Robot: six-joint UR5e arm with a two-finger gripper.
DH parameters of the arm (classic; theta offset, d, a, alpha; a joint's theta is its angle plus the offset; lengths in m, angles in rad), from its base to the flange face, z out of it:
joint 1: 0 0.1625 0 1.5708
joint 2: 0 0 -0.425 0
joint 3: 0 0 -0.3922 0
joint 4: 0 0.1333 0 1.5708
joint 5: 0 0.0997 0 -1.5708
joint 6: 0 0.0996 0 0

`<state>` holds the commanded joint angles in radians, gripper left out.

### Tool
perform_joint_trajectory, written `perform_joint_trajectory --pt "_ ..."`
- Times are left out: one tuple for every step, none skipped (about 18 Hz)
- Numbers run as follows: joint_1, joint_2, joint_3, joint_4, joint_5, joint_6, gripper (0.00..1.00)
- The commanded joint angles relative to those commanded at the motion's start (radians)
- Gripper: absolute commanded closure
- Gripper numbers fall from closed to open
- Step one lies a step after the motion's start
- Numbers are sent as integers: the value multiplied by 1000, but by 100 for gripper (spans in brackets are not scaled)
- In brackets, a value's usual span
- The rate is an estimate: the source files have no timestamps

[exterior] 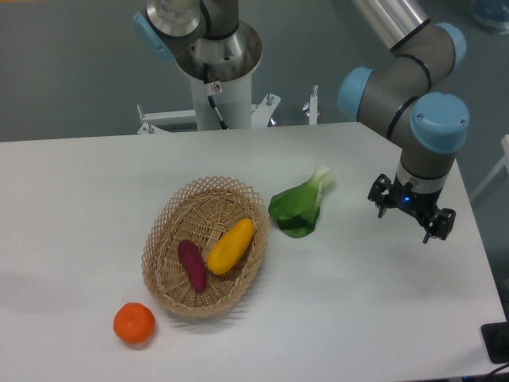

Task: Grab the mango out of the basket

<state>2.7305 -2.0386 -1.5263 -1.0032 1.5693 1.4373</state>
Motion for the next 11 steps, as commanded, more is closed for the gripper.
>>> perform_joint_trajectory --pt "0 0 -2 -2 0 0 0" --pt "0 2 0 0 0 0 0" --pt "0 2 0 0 0 2 0" --pt "0 2 0 0 0 2 0" --pt "0 2 0 0 0 2 0" --pt "0 2 2 0 0 -2 0" --pt "0 2 2 0 0 -6 0" --pt "0 2 0 -2 0 -11 0" --pt "0 2 -3 -2 0 -14 0" --pt "0 2 -5 -3 0 -17 0" --pt "0 2 -6 -5 0 -29 0"
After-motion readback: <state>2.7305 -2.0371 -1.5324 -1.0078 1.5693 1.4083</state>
